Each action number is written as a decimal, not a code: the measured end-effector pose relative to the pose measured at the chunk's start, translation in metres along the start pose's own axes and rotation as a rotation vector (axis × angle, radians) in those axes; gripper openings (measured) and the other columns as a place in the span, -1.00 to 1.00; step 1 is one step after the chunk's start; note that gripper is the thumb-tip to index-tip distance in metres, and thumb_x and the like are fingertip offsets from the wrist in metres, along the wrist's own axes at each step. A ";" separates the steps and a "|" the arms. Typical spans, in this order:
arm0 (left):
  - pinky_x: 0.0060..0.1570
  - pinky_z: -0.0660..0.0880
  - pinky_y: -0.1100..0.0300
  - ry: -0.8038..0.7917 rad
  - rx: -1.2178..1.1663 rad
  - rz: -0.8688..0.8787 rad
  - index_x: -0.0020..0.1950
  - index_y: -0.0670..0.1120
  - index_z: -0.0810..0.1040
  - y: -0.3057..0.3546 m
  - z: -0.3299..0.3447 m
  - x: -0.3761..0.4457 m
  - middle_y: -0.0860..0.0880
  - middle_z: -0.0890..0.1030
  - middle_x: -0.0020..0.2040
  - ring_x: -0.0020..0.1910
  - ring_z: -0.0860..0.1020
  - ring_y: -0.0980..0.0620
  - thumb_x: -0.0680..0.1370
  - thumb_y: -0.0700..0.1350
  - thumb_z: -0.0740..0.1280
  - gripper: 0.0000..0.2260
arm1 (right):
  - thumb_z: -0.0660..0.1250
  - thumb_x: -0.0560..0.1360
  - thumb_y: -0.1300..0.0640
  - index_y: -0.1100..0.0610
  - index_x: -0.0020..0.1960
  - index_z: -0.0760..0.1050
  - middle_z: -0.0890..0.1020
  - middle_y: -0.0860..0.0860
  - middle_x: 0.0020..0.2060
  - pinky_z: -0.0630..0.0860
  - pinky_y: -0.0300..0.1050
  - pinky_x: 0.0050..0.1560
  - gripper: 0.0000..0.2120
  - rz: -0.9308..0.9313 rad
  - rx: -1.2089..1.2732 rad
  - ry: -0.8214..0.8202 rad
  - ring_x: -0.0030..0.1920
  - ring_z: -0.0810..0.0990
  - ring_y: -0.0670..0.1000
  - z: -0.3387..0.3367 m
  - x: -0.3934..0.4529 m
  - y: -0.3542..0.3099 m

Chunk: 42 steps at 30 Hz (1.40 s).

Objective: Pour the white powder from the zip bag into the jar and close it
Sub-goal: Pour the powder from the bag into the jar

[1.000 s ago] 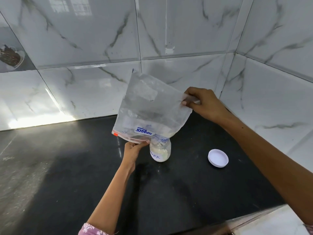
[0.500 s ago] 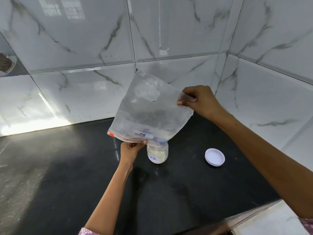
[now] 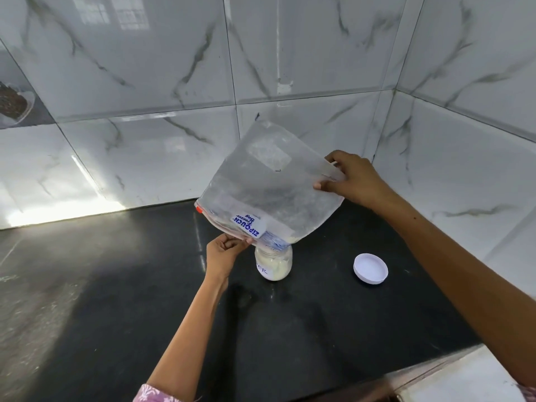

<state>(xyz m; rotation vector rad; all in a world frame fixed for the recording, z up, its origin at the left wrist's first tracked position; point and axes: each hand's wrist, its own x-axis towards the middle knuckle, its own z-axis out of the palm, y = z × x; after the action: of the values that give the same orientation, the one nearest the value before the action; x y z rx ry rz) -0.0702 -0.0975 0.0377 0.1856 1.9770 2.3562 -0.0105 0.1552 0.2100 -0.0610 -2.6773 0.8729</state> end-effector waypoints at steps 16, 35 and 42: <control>-0.20 0.55 0.34 0.099 -0.026 -0.028 -0.14 -0.23 0.61 -0.007 0.002 0.004 -0.01 0.71 -0.29 -0.26 0.67 0.11 0.34 -0.31 0.52 -0.84 | 0.46 0.38 0.25 0.36 -0.37 0.41 0.49 0.21 -0.43 0.59 0.22 -0.20 -0.71 0.051 0.051 0.177 -0.30 0.59 0.29 0.007 0.002 0.015; 0.07 0.48 0.31 -0.246 -0.101 -0.097 0.12 -0.08 0.58 0.004 0.008 0.000 0.05 0.69 0.05 0.08 0.60 0.13 0.62 -0.19 0.14 -0.77 | 0.44 0.42 0.16 0.30 -0.13 0.59 0.63 0.15 -0.25 0.65 0.04 -0.20 -0.82 0.069 0.038 0.103 -0.25 0.64 0.13 -0.009 0.003 0.008; 0.03 0.47 0.38 -0.275 -0.039 -0.064 0.19 -0.15 0.54 0.000 0.008 -0.001 0.08 0.68 0.05 0.06 0.59 0.17 0.61 -0.20 0.16 -0.77 | 0.39 0.42 0.22 0.17 -0.13 0.63 0.66 0.09 -0.18 0.65 0.01 -0.28 -0.94 -0.026 -0.017 0.058 -0.26 0.65 0.11 -0.004 -0.003 -0.010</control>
<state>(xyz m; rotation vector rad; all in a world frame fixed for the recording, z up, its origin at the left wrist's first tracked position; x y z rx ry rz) -0.0682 -0.0900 0.0392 0.4124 1.7819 2.1911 -0.0062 0.1489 0.2180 -0.0547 -2.6256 0.8283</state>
